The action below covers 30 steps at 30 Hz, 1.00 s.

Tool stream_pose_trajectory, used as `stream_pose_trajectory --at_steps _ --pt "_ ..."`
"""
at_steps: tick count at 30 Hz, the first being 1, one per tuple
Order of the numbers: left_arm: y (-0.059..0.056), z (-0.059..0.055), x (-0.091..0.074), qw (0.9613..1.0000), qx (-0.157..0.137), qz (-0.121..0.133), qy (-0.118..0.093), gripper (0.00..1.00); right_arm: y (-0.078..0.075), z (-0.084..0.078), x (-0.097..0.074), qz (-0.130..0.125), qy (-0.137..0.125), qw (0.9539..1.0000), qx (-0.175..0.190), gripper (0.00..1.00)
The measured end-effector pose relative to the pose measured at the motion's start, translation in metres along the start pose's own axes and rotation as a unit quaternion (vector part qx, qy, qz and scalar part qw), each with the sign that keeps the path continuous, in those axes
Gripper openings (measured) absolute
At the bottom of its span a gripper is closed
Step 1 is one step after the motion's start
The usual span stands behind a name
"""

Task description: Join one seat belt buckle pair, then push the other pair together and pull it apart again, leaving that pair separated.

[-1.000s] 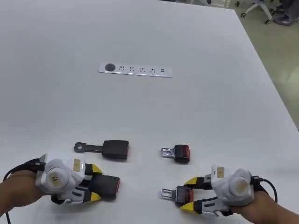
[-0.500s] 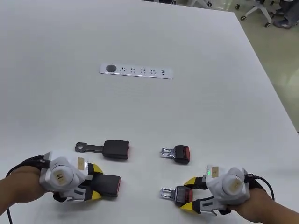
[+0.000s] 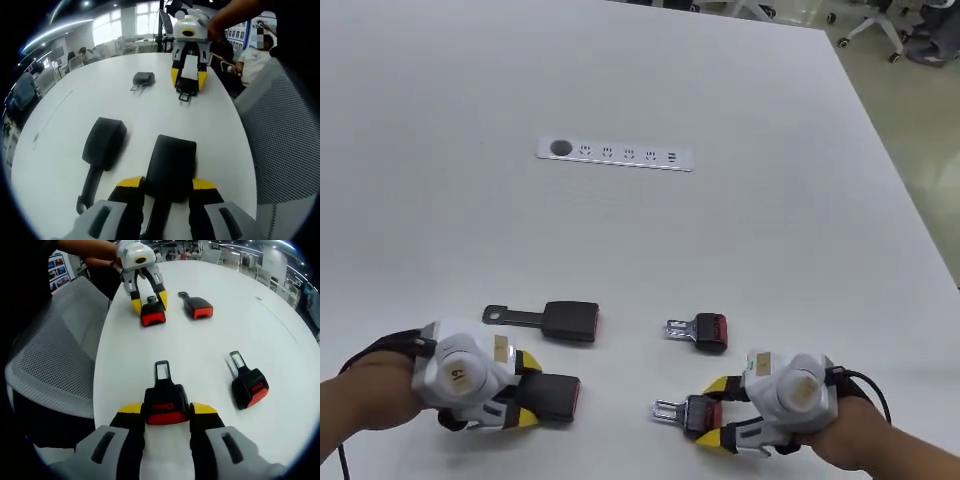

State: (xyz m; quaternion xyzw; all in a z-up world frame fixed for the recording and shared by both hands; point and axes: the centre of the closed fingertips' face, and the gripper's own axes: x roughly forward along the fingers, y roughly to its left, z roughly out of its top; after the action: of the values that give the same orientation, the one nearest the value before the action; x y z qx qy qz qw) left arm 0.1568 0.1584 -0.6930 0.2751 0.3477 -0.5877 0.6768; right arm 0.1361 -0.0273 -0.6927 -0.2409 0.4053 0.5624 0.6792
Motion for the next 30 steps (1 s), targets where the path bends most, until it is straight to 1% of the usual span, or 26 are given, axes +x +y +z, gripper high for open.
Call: stream_pose_trajectory --at_steps 3,12,14,20,24,30 --pt "0.000 -0.002 0.001 1.0000 -0.001 0.001 0.006 0.35 -0.002 0.005 0.003 0.003 0.002 1.0000 -0.006 0.33" --pt "-0.002 -0.002 0.000 0.9999 -0.004 0.001 0.011 0.35 -0.002 0.013 0.013 0.010 -0.003 0.9998 -0.017 0.33" --pt "-0.002 -0.002 0.000 0.9999 -0.005 0.001 0.012 0.35 0.001 0.018 0.015 0.012 -0.005 0.9997 -0.020 0.33" --pt "-0.003 -0.002 0.000 0.9998 -0.005 0.001 0.018 0.35 -0.001 0.028 0.024 0.017 -0.009 0.9994 -0.027 0.33" --pt "-0.003 -0.002 -0.001 0.9998 -0.005 0.001 0.020 0.35 0.003 0.037 0.028 0.021 -0.012 0.9992 -0.031 0.33" --pt "-0.002 -0.002 -0.001 0.9996 -0.006 0.000 0.026 0.35 0.005 0.049 0.035 0.025 -0.019 0.9988 -0.038 0.33"
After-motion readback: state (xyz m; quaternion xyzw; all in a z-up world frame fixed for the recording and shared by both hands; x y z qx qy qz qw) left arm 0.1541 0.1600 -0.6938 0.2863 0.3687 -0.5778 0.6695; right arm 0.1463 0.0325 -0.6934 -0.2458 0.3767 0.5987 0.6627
